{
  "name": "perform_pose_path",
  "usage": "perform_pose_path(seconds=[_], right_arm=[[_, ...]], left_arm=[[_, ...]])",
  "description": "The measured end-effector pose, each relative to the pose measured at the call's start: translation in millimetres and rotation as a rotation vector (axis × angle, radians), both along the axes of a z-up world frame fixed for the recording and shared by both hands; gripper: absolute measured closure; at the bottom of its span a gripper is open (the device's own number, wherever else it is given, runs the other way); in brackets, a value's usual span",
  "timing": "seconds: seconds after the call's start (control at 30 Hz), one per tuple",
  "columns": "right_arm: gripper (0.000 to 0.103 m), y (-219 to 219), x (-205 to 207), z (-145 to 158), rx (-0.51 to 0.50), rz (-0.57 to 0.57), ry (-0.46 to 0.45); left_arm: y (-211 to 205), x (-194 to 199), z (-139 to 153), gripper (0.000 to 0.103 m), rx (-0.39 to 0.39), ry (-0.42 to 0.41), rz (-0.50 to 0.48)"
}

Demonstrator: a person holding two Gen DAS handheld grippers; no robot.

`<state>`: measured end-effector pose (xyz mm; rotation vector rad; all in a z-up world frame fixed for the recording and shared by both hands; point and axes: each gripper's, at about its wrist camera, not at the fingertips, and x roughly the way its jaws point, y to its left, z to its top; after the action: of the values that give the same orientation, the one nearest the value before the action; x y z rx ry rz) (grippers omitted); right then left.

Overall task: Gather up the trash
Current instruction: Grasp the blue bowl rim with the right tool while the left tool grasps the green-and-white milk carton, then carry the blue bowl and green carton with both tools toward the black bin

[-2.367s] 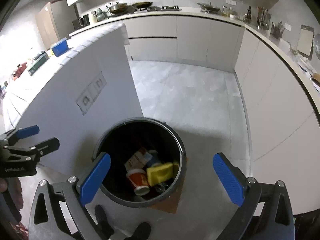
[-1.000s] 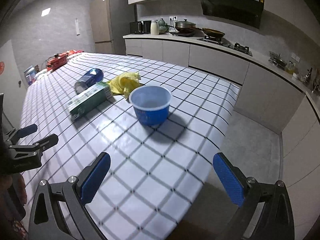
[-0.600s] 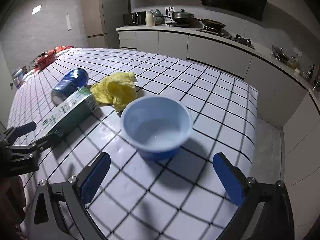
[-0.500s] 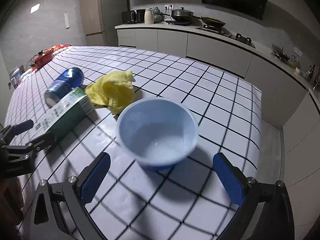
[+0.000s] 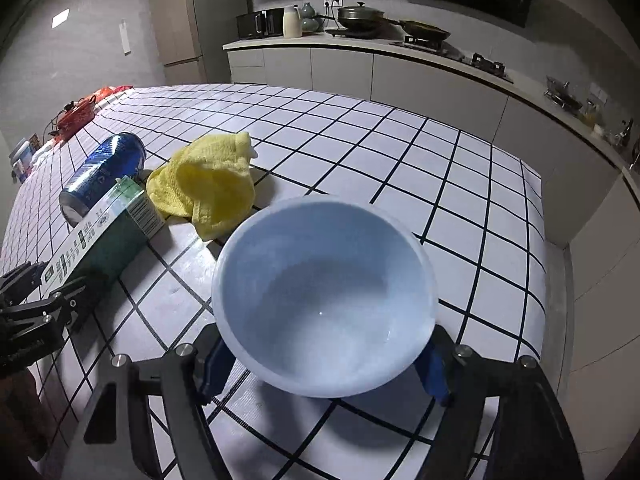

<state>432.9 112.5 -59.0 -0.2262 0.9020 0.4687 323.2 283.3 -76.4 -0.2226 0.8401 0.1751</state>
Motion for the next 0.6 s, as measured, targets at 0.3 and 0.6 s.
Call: perform_pose_path(seconds=[0.3,0.6], right_arm=[[0.026,-10,-18,14,0.020,0.007,-0.030],[0.026,-24,-39,24,0.025,0.022,-0.043]], left_arm=[[-11,-17,15,0.049,0.023,-0.041,-0.011],[-20,-29,6,0.049,-0.010,-0.026,-0.006]])
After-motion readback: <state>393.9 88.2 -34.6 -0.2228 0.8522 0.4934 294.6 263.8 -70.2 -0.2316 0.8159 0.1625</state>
